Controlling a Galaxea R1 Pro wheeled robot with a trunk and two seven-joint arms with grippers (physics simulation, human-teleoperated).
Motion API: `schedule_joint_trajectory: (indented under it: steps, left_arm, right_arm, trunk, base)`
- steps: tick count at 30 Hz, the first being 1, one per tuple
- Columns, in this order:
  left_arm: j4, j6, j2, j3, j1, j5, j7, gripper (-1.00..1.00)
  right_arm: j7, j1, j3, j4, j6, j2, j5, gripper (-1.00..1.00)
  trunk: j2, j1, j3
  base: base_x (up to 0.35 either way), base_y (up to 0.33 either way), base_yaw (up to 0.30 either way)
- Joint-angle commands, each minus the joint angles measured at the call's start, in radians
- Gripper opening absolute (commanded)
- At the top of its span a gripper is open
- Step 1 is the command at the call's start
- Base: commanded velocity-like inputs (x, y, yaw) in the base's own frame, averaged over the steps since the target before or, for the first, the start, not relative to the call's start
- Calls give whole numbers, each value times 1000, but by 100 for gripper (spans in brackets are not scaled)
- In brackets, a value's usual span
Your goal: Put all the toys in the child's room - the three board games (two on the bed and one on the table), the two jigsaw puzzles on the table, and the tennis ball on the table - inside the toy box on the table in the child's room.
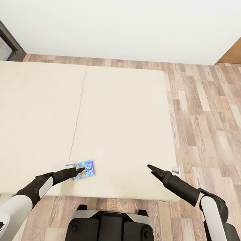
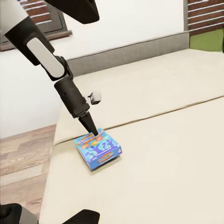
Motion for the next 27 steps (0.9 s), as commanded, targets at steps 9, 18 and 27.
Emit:
schedule_joint_trajectory:
  steps: [9,18,27]
  left_arm:
    - [0,10,0,4,0,8,-4,100]
    - [0,10,0,4,0,8,-5,100]
    - [0,10,0,4,0,8,-6,100]
  right_arm:
    - [34,0,-2,0,-3,0,7,100]
    - [33,0,-1,0,-5,0,10,100]
    - [33,0,-1,0,-6,0,13,100]
  trunk:
    - [-1,1,-1]
    - [-1,1,-1]
    - [-1,1,-1]
  base:
    - [0,0,0]
    - [0,0,0]
    - [0,0,0]
